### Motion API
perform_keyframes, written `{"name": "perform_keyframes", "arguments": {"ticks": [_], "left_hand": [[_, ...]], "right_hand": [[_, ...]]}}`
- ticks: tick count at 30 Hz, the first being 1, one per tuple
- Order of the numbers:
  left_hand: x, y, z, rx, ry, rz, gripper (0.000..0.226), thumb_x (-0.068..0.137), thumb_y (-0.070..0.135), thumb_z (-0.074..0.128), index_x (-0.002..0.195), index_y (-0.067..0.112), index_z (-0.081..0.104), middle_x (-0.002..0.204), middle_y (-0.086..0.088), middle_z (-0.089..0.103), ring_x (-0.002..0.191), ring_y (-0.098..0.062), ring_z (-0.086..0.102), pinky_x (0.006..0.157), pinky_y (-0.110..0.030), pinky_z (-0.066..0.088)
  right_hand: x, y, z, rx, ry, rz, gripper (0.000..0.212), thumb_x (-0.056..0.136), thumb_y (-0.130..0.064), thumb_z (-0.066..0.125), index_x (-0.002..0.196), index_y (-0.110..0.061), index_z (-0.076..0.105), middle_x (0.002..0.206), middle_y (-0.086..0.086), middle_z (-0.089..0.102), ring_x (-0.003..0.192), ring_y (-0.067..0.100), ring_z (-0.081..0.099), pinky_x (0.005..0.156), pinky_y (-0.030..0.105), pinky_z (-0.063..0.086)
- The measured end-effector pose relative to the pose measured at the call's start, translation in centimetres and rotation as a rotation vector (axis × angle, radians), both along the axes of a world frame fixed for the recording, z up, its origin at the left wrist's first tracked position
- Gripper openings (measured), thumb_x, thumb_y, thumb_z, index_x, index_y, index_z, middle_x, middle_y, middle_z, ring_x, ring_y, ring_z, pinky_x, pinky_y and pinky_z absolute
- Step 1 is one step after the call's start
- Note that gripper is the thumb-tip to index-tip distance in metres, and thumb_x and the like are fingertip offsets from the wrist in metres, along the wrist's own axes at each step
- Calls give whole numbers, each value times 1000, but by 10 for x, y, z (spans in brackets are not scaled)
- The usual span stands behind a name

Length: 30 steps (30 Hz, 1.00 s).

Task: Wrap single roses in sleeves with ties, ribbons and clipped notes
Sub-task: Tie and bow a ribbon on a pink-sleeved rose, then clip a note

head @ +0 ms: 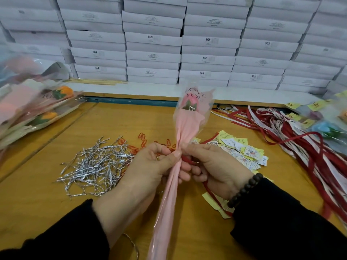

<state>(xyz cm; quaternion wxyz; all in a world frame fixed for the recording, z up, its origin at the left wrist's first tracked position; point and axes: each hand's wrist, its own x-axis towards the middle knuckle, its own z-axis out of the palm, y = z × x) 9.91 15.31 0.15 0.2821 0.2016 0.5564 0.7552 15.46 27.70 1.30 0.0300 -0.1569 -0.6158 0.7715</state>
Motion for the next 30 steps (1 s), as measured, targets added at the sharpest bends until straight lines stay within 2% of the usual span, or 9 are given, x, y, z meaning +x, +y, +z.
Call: {"name": "perform_keyframes", "arguments": {"ticks": [6,8,10,12,15,18,23,27,30], "left_hand": [[1,0,-1,-19,-50,-33,34,72,24,64,91,-1,52,66,-20,68,49,-22,65,45,-23,52],[1,0,-1,-101,-52,-41,47,81,38,57,86,-8,61,71,-21,69,53,-22,66,48,-23,54],[0,0,-1,-176,-75,-32,61,87,50,45,74,-5,70,73,-22,69,56,-24,66,50,-25,55],[-2,1,-1,-180,-127,-14,65,90,52,37,77,-4,69,73,-21,69,56,-24,65,51,-26,54],[-3,2,-1,-147,-202,41,55,88,46,44,95,-4,64,76,-18,61,62,-24,60,60,-35,49],[-4,2,-1,-82,-209,84,48,79,34,58,106,-5,63,80,-17,58,69,-26,51,64,-37,42],[-5,0,3,8,-144,152,14,68,18,64,77,9,59,62,-3,63,51,-11,56,49,-20,40],[-5,0,1,6,-58,240,13,62,19,68,65,13,57,56,-1,61,52,-8,52,50,-21,34],[-7,0,1,37,15,283,11,62,19,68,67,10,62,56,-1,62,48,-5,54,45,-14,38]], "right_hand": [[-1,0,-1,-22,23,-25,23,86,-15,60,67,-4,54,45,4,44,32,4,33,29,12,20],[0,1,0,-4,54,-23,23,87,-12,58,68,-1,54,44,3,43,31,4,32,29,12,19],[0,1,1,2,71,-20,23,88,-10,57,67,-1,54,41,0,43,30,3,31,29,12,19],[0,2,1,6,90,-21,23,88,-8,57,66,-1,54,43,0,44,31,2,31,29,12,20],[0,5,1,40,105,0,20,86,-8,58,69,1,57,50,1,46,34,2,30,32,12,18],[1,3,0,78,108,36,16,86,-9,59,83,6,59,53,3,44,34,2,30,35,14,17],[0,3,-2,123,90,54,20,87,-11,59,73,3,56,44,-3,43,32,2,29,35,15,17],[-1,6,-5,190,49,15,21,86,-12,60,70,2,58,52,4,41,33,3,28,35,15,17],[-2,7,-10,209,12,4,25,86,-12,62,64,0,56,55,6,43,33,4,28,33,15,17]]}}
